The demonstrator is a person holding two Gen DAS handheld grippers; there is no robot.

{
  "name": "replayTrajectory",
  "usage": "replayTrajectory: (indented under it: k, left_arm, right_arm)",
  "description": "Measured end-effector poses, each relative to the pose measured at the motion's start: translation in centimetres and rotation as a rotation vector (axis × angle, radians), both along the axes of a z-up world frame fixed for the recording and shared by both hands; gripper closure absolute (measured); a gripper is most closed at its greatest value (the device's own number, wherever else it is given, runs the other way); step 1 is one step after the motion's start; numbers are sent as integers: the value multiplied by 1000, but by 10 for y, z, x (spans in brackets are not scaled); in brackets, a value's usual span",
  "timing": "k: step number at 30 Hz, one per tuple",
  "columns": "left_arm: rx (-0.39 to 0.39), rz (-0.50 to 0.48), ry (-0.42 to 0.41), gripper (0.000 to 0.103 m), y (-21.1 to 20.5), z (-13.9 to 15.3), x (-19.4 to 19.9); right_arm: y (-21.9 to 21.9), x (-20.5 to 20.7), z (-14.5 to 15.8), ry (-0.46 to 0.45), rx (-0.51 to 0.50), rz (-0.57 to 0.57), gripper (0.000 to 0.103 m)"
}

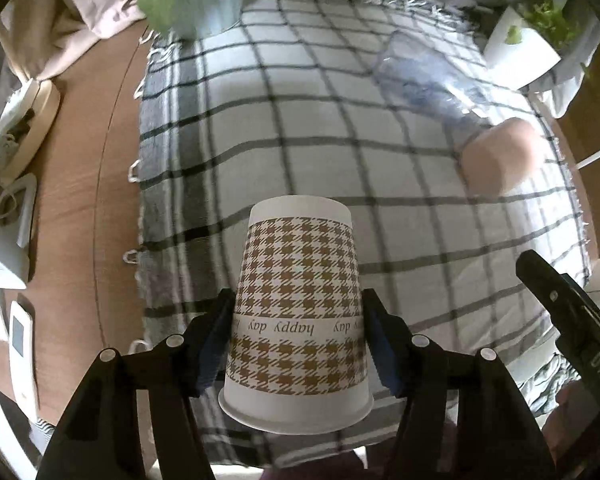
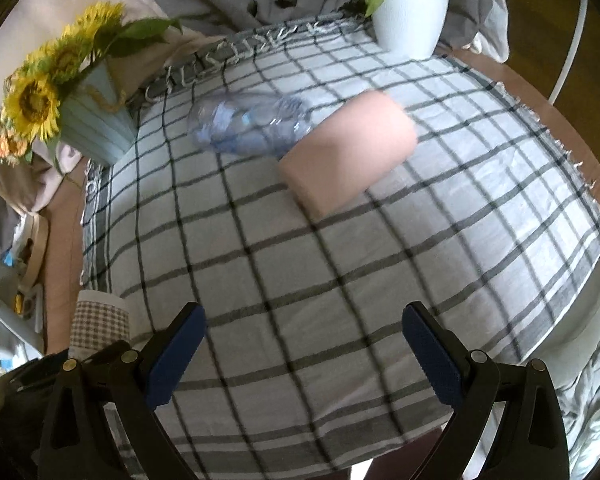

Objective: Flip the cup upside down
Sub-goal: 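Lift the cup with the left gripper and carry it toward the right gripper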

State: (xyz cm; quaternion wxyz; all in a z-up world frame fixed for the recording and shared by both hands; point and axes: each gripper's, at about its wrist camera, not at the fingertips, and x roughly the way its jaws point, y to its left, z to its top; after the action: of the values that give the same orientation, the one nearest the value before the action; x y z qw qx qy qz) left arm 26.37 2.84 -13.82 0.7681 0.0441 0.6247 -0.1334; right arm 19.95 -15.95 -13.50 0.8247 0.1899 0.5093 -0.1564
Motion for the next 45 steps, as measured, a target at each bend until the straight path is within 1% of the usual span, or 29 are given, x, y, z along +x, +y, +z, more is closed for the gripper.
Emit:
replayTrajectory:
  k: [3, 5, 7, 11, 13, 19, 24, 26, 29, 31, 33, 35, 42, 45]
  left_arm:
    - [-24, 0, -11, 41, -25, 5, -10]
    - [-43, -4, -13, 41, -43, 7, -15]
    - [-58, -14, -20, 41, -69, 11, -20]
    - [-81, -28, -28, 41, -119, 9, -26]
    - [-96, -33, -26, 41, -151, 9, -27]
    - [-127, -29, -22, 41, -232, 8, -36]
    - [-138, -23, -15, 41, -285, 4, -38]
    - [-142, -22, -9, 41, -305, 0, -36]
    - [-137, -15, -7, 41, -327, -8, -32]
    - [-133, -8, 10, 41, -341, -17, -26]
    - [-139, -6, 22, 41, -348, -21, -22]
    - [-123, -2, 25, 41, -355, -26, -17]
    - [-130, 47, 16, 41, -368, -31, 3]
    - [-122, 39, 15, 41, -374, -33, 9]
  right_arm:
    - [-19, -4, 8, -11, -17, -4, 4]
    - [-39, -8, 13, -11, -17, -6, 4]
    - [-57, -11, 16, -7, -19, -11, 4]
    - [-110, -19, 20, -6, -33, -13, 4]
    - [-134, -22, 22, -3, -44, -8, 4]
    - [-204, -27, 28, 6, -87, 52, 4]
    - [-264, -33, 27, 20, -95, 53, 4]
    - [-280, -34, 24, 29, -93, 53, 4]
    - [-303, -34, 18, 45, -93, 60, 4]
    - [-316, -34, 13, 51, -101, 61, 4]
    - [-326, -32, 8, 60, -100, 64, 4]
    - [-335, -28, 2, 70, -88, 69, 4]
    - [-350, -19, -4, 69, -101, 85, 4]
    - [-354, -12, -5, 68, -111, 91, 4]
